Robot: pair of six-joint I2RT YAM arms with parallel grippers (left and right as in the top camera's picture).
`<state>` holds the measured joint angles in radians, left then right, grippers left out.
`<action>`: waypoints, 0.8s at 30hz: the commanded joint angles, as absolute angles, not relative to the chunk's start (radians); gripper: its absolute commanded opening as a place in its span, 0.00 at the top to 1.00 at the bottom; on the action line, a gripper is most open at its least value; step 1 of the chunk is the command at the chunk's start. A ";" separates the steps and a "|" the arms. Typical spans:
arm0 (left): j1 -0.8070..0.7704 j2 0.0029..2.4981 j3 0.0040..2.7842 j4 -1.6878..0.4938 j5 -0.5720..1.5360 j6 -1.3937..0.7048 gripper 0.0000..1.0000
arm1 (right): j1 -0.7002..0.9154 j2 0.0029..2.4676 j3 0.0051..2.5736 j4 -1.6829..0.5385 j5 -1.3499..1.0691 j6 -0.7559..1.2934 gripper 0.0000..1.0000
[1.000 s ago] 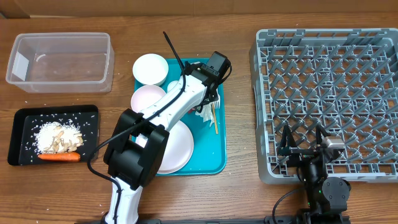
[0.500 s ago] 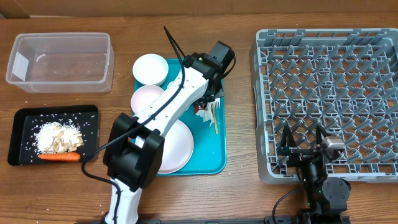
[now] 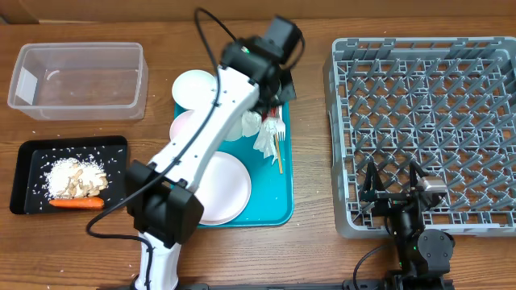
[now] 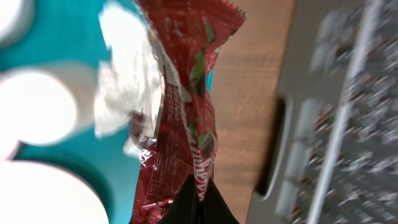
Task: Sort waste into correct bins and load items into the dishwasher rack
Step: 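Carry the wrapper left and drop it into the clear plastic bin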
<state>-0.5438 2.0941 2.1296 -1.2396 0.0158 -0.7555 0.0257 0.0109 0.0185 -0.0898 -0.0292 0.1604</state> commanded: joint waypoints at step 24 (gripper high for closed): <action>0.379 2.066 2.231 -1.207 0.159 -0.861 0.02 | 0.022 0.003 0.008 -0.082 -0.027 0.156 0.00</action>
<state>0.3759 2.0853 2.2318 -1.2049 0.1398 -0.8532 0.0257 0.0109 0.0185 -0.0891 -0.0292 0.1596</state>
